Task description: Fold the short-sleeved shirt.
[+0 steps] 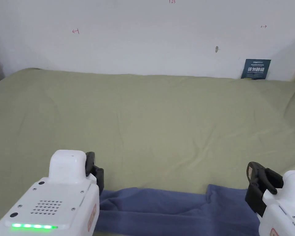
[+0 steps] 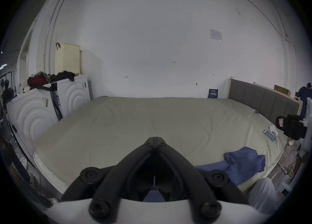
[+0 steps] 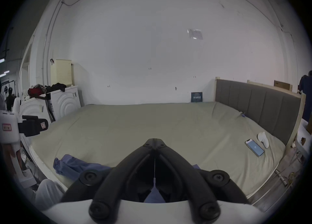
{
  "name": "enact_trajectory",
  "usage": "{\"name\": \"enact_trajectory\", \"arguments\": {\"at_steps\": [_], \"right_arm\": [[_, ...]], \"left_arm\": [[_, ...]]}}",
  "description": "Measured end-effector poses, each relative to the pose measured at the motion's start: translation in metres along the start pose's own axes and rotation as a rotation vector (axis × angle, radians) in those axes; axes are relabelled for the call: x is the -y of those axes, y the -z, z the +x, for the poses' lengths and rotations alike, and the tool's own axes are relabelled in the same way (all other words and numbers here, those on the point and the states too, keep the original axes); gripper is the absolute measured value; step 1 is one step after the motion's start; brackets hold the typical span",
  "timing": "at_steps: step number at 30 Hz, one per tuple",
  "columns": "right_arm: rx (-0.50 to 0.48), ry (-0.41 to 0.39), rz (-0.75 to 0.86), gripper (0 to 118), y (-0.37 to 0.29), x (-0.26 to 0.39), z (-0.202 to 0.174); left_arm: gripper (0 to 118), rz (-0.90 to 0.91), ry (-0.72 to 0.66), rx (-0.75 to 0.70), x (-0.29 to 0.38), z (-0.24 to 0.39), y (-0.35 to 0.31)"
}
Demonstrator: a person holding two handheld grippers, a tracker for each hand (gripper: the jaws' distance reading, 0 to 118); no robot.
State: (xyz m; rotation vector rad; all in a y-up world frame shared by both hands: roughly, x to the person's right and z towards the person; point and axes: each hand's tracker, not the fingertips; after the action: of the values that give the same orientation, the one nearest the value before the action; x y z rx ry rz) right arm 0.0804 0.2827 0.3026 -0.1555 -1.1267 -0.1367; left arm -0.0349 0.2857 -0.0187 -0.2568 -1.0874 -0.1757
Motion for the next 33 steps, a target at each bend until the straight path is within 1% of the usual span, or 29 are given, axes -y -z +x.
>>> {"name": "enact_trajectory", "arguments": {"at_steps": [3,5,8,12,14,16,18,21,23,24,26,27,28,29,30,31,32,33], "right_arm": [[-0.008,0.008,0.009,3,-0.003,0.002,-0.006],[0.002,-0.007,0.023,3,-0.003,0.005,-0.009],[0.0,-0.008,0.008,3,-0.001,0.009,-0.01],[-0.002,0.002,-0.015,3,0.003,0.015,-0.013],[-0.001,-0.002,-0.029,3,0.004,0.019,-0.016],[0.002,-0.008,-0.04,3,0.007,0.023,-0.02],[0.013,-0.024,-0.056,3,0.009,0.026,-0.025],[0.034,-0.05,-0.069,3,0.011,0.031,-0.03],[0.039,-0.058,-0.089,3,0.014,0.033,-0.033],[0.041,-0.061,-0.097,3,0.014,0.034,-0.033],[0.048,-0.066,-0.104,3,0.015,0.036,-0.034],[0.06,-0.075,-0.104,3,0.015,0.037,-0.035],[0.068,-0.084,-0.107,3,0.014,0.038,-0.035],[0.071,-0.085,-0.108,3,0.014,0.038,-0.034],[0.073,-0.083,-0.113,3,0.014,0.038,-0.033],[0.079,-0.077,-0.117,3,0.013,0.038,-0.032],[0.082,-0.067,-0.121,3,0.013,0.038,-0.031],[0.084,-0.059,-0.128,3,0.013,0.037,-0.029]], "left_arm": [[0,0.007,-0.006,-0.013,0.001,-0.001,-0.01],[0,0.012,-0.017,-0.022,0.0,-0.003,-0.015],[0,0.002,-0.035,-0.032,-0.001,-0.016,-0.021],[0,-0.119,-0.12,-0.014,-0.001,-0.057,-0.01],[0,-0.214,-0.121,-0.007,0.001,-0.086,0.007],[0,-0.331,-0.179,0.049,0.009,-0.116,0.027],[0,-0.455,-0.281,0.073,0.022,-0.148,0.055],[0,-0.569,-0.361,0.101,0.042,-0.176,0.091],[0,-0.652,-0.408,0.179,0.053,-0.19,0.115],[0,-0.676,-0.454,0.191,0.06,-0.195,0.126],[2,-0.754,-0.482,0.283,0.067,-0.199,0.146],[9,-0.767,-0.505,0.309,0.071,-0.202,0.155],[22,-0.781,-0.512,0.334,0.074,-0.202,0.161],[51,-0.801,-0.517,0.357,0.075,-0.204,0.167],[96,-0.821,-0.517,0.395,0.078,-0.203,0.173],[115,-0.849,-0.515,0.431,0.083,-0.202,0.18],[117,-0.857,-0.523,0.449,0.087,-0.202,0.183],[117,-0.85,-0.555,0.453,0.089,-0.205,0.186]]}}
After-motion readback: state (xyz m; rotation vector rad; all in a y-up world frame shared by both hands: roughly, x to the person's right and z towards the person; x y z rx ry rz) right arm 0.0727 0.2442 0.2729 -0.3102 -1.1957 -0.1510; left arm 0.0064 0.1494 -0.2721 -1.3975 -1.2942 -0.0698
